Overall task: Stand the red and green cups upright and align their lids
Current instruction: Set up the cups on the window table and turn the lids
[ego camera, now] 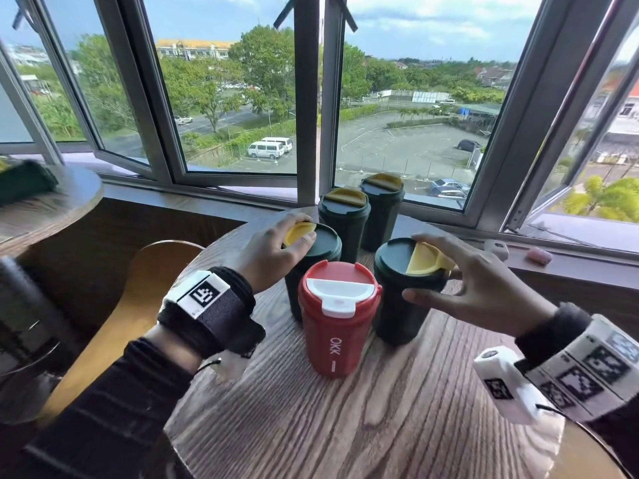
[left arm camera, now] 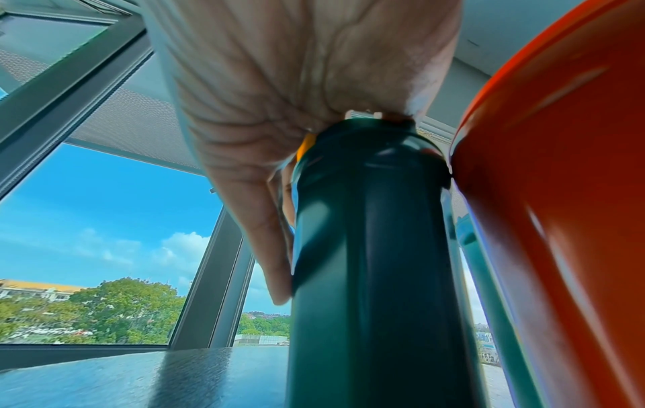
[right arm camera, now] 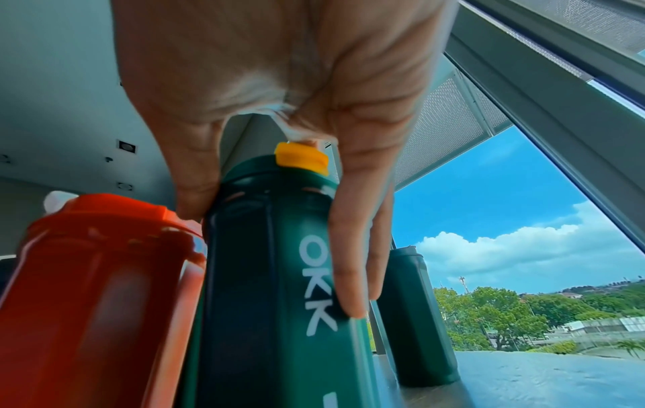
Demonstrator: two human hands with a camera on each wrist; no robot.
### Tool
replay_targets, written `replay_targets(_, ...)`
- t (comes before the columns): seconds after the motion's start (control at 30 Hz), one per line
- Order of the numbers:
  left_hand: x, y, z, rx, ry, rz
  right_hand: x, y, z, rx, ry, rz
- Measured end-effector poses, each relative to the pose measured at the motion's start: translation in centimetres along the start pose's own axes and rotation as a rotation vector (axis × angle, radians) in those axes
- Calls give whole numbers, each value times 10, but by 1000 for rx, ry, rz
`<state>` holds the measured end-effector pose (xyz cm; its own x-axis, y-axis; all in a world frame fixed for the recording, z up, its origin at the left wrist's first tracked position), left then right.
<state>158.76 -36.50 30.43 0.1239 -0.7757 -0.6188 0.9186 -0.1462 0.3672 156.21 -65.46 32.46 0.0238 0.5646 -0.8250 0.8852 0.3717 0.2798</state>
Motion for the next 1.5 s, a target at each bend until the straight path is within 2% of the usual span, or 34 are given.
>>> replay_targets(0.53,0,-1,0,-13,-4,25,-4,-19,-13,-22,19,-23)
replay_targets(0.73,-2,-1,1,-22,60,32,-2,-23,-17,-7,13,20)
replay_targets(0.93,-3,-4,9,-28,106,108,1,-24,-20,33,-7,68)
replay_targets(1.1,-7,-7,13,-47,135,91,0,-24,-24,43,-23,71)
replay_targets(1.23,-12,-9,13,-76,139,93,1,-24,-27,59,-33,65)
replay_targets(1.5,-7,-11,16,-30,177,109,-2,-23,-28,63,-48,-3)
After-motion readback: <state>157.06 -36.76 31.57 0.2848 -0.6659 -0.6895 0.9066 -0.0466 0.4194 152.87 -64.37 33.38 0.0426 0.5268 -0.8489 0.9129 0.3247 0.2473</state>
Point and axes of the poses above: each hand's wrist, its own y-axis towards the middle knuckle, its own x-axis out of the palm, z = x × y, the point moved 1 cm from there along y, towards the middle knuckle, and after that the axes turned 6 degrees about x, right-handed, at the moved point
